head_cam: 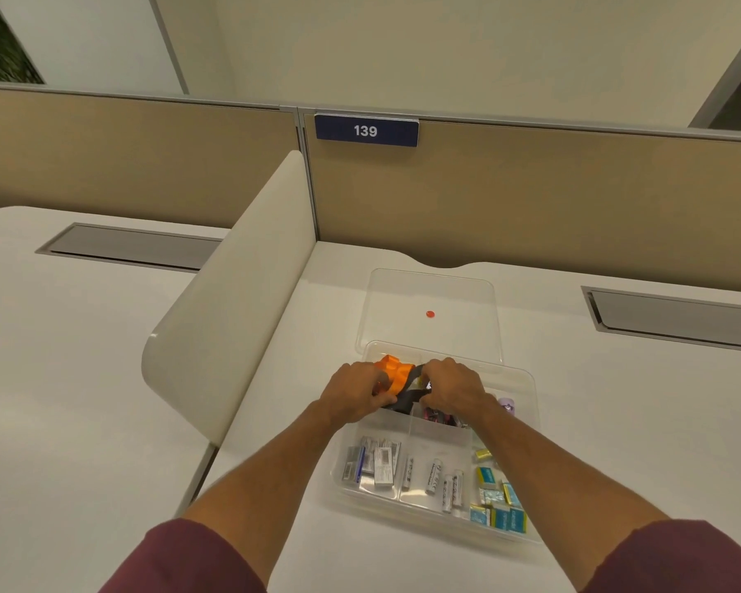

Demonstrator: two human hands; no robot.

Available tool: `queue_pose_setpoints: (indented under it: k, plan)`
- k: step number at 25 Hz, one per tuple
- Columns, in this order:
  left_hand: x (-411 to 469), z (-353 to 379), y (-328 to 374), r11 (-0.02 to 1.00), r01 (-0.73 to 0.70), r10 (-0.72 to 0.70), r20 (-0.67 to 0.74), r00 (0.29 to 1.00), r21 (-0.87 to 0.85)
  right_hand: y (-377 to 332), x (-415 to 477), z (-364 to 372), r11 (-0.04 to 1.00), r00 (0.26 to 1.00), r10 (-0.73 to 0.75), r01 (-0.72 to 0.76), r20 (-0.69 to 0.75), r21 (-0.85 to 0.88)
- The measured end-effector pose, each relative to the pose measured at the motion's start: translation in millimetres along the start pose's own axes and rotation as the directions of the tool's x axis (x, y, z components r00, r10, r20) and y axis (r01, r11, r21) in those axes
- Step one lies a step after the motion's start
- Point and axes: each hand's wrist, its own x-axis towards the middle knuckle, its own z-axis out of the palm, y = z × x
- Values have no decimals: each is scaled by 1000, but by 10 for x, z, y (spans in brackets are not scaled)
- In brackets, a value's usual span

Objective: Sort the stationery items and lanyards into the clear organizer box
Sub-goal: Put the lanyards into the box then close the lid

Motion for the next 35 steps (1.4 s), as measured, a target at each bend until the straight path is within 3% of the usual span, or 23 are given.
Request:
queue_pose_setpoints:
  k: [2,8,13,17,20,23,25,27,30,35]
  plan:
    - [1,-5,-5,1000,-4,4,-2,1000,-20,-12,3,14,999,1000,4,-4,9,-52]
    - [53,21,-3,999,-19,20,20,1000,-42,-89,37,-23,998,971,-53,56,-235,4]
    - [-11,-19,-61,994,-78,72,-77,994,-71,-281,45,65,950,972,-221,233,-80,207]
    - [-23,-34,-162,997,26,-46,-260,964,-77,-338,85,245,935,938,-347,344,22,84]
    - [21,-43,-178,998,-47,37,-187,982,-52,-353,134,297,939,937,-341,343,80,-7]
    - [96,-18,-153,976,-190,194,-24,981,106,-311,147,242,919,922,-388,384,25,86]
    - [136,46,-156,969,-184,175,70,982,163,-260,142,219,916,919,-375,388,-125,105]
    - [160,109,-184,963,-158,134,120,984,218,-188,153,259,940,919,-263,313,-294,135]
    - [171,170,-216,938,-155,120,129,984,311,-107,177,346,963,961,-119,174,-251,206]
    - [174,142,-181,924,-156,121,119,986,349,-124,225,359,966,926,-239,257,-291,26]
